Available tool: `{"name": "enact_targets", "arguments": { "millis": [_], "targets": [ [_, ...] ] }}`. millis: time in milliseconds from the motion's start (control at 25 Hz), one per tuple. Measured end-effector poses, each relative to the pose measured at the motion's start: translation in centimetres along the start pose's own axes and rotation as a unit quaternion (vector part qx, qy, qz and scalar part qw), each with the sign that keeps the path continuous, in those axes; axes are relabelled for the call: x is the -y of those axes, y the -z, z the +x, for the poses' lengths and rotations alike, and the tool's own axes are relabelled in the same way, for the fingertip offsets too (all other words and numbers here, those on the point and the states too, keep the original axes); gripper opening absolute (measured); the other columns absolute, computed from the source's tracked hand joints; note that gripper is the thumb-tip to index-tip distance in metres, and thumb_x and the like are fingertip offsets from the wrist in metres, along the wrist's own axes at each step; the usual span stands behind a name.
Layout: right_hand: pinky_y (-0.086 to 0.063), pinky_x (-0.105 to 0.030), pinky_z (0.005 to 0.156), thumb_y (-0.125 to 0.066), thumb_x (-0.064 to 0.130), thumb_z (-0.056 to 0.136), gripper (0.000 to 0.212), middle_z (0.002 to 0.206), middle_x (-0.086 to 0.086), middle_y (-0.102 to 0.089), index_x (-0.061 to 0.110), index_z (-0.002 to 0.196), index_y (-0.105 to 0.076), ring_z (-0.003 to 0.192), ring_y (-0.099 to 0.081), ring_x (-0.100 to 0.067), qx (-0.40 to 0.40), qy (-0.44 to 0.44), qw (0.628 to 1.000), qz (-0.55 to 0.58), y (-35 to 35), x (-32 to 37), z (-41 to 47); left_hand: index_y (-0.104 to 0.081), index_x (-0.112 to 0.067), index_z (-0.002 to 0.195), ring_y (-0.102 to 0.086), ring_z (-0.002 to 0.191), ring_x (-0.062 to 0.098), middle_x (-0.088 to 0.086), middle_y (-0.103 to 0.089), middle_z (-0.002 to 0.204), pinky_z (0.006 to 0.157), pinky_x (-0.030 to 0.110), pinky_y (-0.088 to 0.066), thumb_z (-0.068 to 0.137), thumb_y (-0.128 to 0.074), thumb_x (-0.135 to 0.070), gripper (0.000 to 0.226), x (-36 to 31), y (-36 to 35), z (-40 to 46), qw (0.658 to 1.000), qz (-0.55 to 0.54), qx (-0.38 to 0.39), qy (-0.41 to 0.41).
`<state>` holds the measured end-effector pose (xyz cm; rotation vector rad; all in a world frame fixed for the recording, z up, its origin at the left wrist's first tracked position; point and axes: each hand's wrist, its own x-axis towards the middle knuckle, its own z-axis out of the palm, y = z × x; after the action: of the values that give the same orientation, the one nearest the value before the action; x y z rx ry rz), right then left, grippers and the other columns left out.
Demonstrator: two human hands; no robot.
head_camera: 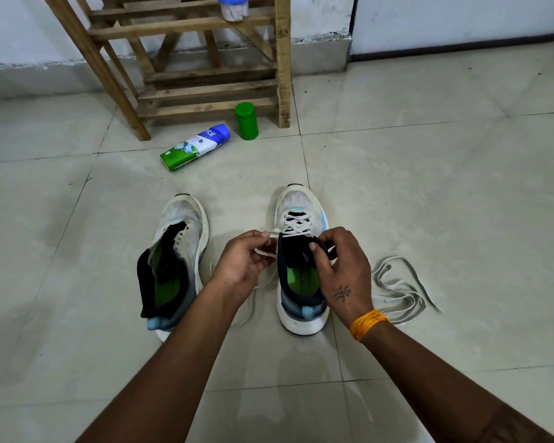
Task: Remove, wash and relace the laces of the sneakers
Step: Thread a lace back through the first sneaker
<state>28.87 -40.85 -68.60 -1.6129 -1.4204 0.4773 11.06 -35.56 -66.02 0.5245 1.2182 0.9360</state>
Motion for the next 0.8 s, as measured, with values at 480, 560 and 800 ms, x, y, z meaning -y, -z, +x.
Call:
{"name": "enact_targets", "arguments": {
  "millis": [480,560,800],
  "targets": [
    [-0.048,-0.039,0.069,-0.066,0.024,0.097,0.012,0.088,0.009,-0.055,0.022,0.093,-0.055,0.079,-0.055,-0.014,0.015,0.014,1.0,-0.024,0.0,-0.1,0.1,-0.068,-0.02,0.066,-0.058,0.069,0.01,-0.005,-0.066,0.069,0.07,0.027,-0.048,0.085,-0.079,-0.006,0.026,-1.5,-3.3,-0.3,0.976,0.083,-0.1,-0.174],
    [-0.049,-0.039,0.068,-0.065,0.026,0.098,0.013,0.087,0.009,-0.055,0.023,0.092,-0.054,0.079,-0.055,-0.014,0.021,0.014,0.999,-0.028,0.2,0.0,0.1,-0.066,-0.019,0.069,-0.059,0.076,0.013,-0.002,-0.069,0.077,0.077,0.032,-0.047,0.09,-0.075,-0.007,0.025,-1.6,-3.1,-0.2,0.977,0.078,-0.097,-0.175],
    [-0.049,-0.041,0.07,-0.062,0.048,0.094,0.024,0.085,0.009,-0.056,0.024,0.089,-0.057,0.081,-0.055,-0.016,0.021,0.001,0.999,-0.035,0.6,1.0,0.5,-0.068,-0.009,0.094,-0.073,0.097,0.017,0.007,-0.078,0.093,0.089,0.032,-0.055,0.101,-0.062,-0.012,0.01,-3.2,-3.5,-1.5,0.973,0.073,-0.039,-0.213]
  ]
}}
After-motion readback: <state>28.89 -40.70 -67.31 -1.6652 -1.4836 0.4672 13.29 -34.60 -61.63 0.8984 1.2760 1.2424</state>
